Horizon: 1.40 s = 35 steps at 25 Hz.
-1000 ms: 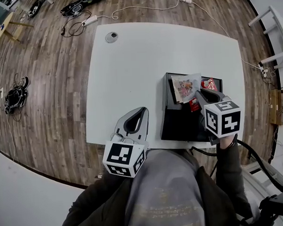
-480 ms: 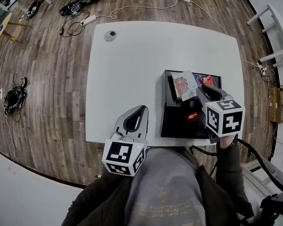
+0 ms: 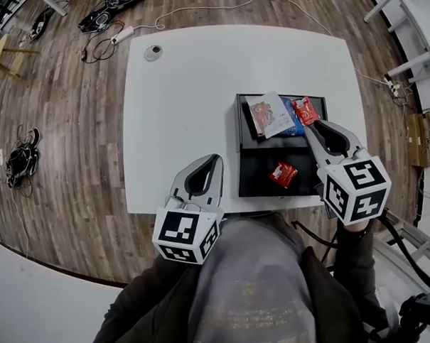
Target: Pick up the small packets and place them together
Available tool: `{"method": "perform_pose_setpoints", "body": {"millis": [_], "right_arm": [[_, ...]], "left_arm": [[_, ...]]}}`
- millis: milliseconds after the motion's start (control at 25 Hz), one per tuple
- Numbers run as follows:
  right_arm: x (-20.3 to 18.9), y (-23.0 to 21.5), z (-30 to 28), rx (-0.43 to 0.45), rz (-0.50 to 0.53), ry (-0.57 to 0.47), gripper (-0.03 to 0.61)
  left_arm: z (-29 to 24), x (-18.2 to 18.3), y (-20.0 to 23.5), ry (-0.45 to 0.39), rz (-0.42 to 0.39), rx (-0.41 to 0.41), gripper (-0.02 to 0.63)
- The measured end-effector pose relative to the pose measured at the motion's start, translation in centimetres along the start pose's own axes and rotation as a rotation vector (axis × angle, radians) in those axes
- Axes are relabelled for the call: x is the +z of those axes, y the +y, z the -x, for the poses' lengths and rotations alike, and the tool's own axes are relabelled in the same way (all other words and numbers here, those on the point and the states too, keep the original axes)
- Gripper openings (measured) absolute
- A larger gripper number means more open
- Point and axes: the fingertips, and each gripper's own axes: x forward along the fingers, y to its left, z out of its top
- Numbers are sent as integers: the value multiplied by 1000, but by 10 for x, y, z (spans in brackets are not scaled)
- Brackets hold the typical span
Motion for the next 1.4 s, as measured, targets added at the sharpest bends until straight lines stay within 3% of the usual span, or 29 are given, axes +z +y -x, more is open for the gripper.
{"method": "perform_pose_setpoints", "body": {"millis": [200, 520, 720, 1160, 1400], "right_arm": [[-30, 15, 19, 101, 22, 11, 77], [-116, 43, -4, 222, 13, 246, 93], [-146, 51, -23, 243, 76, 342, 130], [-172, 60, -48, 263, 221, 476, 152], [-182, 61, -56, 260, 179, 510, 164]], "left_arm": [[-4, -9, -20, 23, -23, -38, 6], [-8, -18, -44, 57, -46, -71, 6], [-10, -22, -40, 67, -44, -52, 6], [-22, -24, -38, 98, -39, -48, 6], [-24, -25, -31, 111, -29, -31, 6]]}}
